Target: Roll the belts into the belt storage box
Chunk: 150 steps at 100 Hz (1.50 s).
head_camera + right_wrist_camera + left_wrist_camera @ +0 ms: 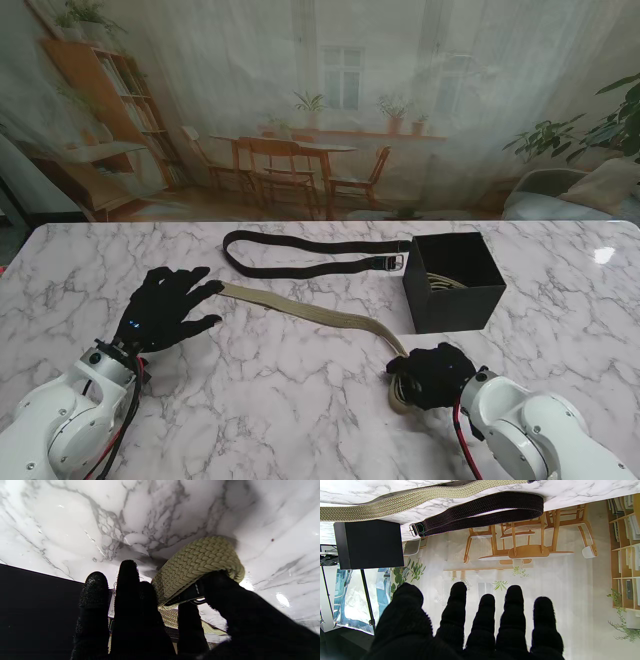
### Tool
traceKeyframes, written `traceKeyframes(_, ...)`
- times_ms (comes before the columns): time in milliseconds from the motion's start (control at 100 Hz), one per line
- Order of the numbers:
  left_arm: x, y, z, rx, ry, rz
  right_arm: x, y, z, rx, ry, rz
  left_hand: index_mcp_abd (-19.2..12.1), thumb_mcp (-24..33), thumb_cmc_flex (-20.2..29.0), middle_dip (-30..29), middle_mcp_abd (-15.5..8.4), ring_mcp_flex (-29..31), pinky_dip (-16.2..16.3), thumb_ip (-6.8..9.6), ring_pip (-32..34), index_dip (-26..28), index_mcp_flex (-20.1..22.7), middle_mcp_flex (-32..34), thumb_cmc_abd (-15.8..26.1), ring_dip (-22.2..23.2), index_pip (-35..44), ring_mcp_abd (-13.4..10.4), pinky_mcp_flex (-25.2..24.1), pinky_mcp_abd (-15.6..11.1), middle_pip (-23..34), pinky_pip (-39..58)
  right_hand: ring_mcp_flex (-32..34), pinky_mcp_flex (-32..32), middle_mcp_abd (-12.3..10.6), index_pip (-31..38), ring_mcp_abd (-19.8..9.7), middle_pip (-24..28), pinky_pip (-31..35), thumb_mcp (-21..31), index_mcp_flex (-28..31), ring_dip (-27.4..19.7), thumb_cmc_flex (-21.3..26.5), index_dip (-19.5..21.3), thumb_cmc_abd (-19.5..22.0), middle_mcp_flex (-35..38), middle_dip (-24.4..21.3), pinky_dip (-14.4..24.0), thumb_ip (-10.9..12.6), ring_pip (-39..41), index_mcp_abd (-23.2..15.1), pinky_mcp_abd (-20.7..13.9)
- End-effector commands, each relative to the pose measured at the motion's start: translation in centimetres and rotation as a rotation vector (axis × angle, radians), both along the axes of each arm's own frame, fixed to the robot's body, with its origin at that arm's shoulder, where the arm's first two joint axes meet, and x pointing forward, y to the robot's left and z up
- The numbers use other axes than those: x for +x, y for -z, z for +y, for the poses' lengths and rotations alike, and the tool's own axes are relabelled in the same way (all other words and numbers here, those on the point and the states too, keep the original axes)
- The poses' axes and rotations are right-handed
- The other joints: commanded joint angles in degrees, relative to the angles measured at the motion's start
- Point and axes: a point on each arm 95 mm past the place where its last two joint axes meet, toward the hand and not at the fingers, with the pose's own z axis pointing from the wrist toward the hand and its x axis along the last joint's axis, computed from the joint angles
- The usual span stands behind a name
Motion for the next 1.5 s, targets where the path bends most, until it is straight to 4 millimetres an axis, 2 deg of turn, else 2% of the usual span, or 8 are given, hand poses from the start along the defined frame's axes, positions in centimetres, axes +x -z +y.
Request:
traceKeyframes(0, 0.0, 0.2, -0.1, 0.006, 0.004, 0.012, -0.1, 0.0, 0.0, 0.006, 0.001, 0.004, 1.4, -1.3, 0.3, -0.2, 0.8, -1.6, 0.2, -1.03, 1.2, -0.2, -2.2, -2.4, 2.7, 0.5, -0.8, 0.1, -1.2, 1.0, -0.7, 0.5, -1.4, -0.7, -4.1, 1.5, 0.6, -0.2, -0.5, -3.1, 1.3, -0.7, 0.1, 1.2, 1.7, -2.2, -0.7, 0.9, -1.4, 0.1, 5.2, -0.1)
traceKeyframes(200, 0.0, 0.2, -0.1, 0.006, 0.004, 0.014, 0.0, -0.1, -0.2, 0.027, 0.018, 0.017, 1.4, -1.3, 0.3, -0.2, 0.8, -1.6, 0.2, -1.04, 1.2, -0.2, -2.2, -2.5, 2.7, 0.5, -0.8, 0.2, -1.2, 0.9, -0.8, 0.5, -1.3, -0.8, -1.9, -0.1, 1.3, -1.4, -1.5, -0.9, 2.3, -1.5, 2.3, -0.2, 3.0, -1.6, -1.3, 0.5, -0.9, -0.9, 7.2, 0.5)
traceKeyframes(370, 0.0, 0.2, -0.2, 0.006, 0.006, 0.015, 0.0, -0.3, -0.4, 0.055, 0.048, 0.084, 1.3, -1.3, 0.3, -0.2, 0.6, -1.5, 0.2, -1.03, 1.2, -0.2, -2.2, -2.4, 2.7, 0.5, -0.7, 0.1, -1.1, 1.0, -0.7, 0.5, -4.1, -2.9, 0.8, -3.3, 2.1, -4.7, -5.0, 26.5, -2.4, -4.0, 6.5, -2.8, -8.5, -6.5, -2.7, -2.5, 4.9, -3.5, 12.2, 1.1)
traceKeyframes(600, 0.1, 0.3, -0.2, 0.007, 0.007, 0.016, -0.1, -0.7, -0.5, 0.066, 0.052, 0.084, 1.4, -1.3, 0.4, -0.2, 0.7, -1.6, 0.2, -1.03, 1.2, -0.2, -2.2, -2.4, 2.7, 0.5, -0.7, 0.2, -1.1, 1.0, -0.7, 0.5, -7.4, -4.8, 0.9, -5.2, 3.2, -7.2, -6.3, 20.8, -3.0, -5.0, -1.1, -4.2, -5.7, -9.5, -4.0, -3.5, 4.4, -4.7, 11.6, 2.6)
traceKeyframes(1060, 0.1, 0.3, -0.2, 0.006, 0.007, 0.018, -0.1, -1.3, -1.0, 0.018, 0.050, 0.119, 1.4, -1.3, 0.5, -0.2, 0.8, -1.5, 0.2, -1.01, 1.2, -0.2, -2.2, -2.5, 2.8, 0.5, -0.7, 0.1, -1.1, 1.0, -0.7, 0.5, -8.2, -4.1, 2.2, -3.6, 2.8, -8.0, -8.3, 33.4, -1.0, -8.0, 12.1, -4.4, -13.9, -10.1, -4.4, -6.2, 6.5, -7.2, 12.9, 1.5)
traceKeyframes(1170, 0.1, 0.3, -0.2, 0.006, 0.007, 0.017, 0.0, -1.4, -1.1, -0.008, 0.029, 0.111, 1.3, -1.3, 0.4, -0.2, 0.7, -1.5, 0.2, -1.02, 1.2, -0.2, -2.2, -2.4, 2.8, 0.5, -0.7, 0.2, -1.1, 1.0, -0.7, 0.5, -7.0, -2.0, -2.3, -2.3, 0.0, -6.8, -7.7, 32.8, -1.7, -8.6, 21.6, -3.9, -12.7, -9.3, -3.8, -7.8, 4.3, -6.8, 11.0, -2.3)
traceKeyframes(1390, 0.1, 0.2, -0.2, 0.005, 0.004, 0.016, 0.2, -0.8, -1.2, -0.043, 0.012, 0.115, 1.3, -1.3, 0.4, -0.2, 0.7, -1.5, 0.2, -1.02, 1.2, -0.2, -2.2, -2.5, 2.7, 0.5, -0.7, 0.1, -1.1, 1.0, -0.7, 0.6, -5.6, -0.3, -8.6, 3.4, -2.1, -5.1, -6.0, 34.7, -3.5, -7.4, 21.9, -0.6, -15.0, -10.9, -2.9, -8.6, 0.0, -5.2, 4.5, -6.3)
traceKeyframes(1490, 0.1, 0.2, -0.2, 0.005, 0.004, 0.015, 0.2, -0.3, -1.3, -0.064, 0.007, 0.111, 1.3, -1.3, 0.5, -0.2, 0.7, -1.5, 0.2, -1.01, 1.2, -0.2, -2.2, -2.5, 2.7, 0.5, -0.7, 0.1, -1.1, 0.9, -0.7, 0.6, -5.9, -0.3, -9.1, 6.4, -2.4, -5.5, -5.8, 25.5, -0.9, -6.8, 18.6, 1.6, -13.7, -14.0, -3.2, -8.4, -0.3, -4.9, 4.0, -6.8)
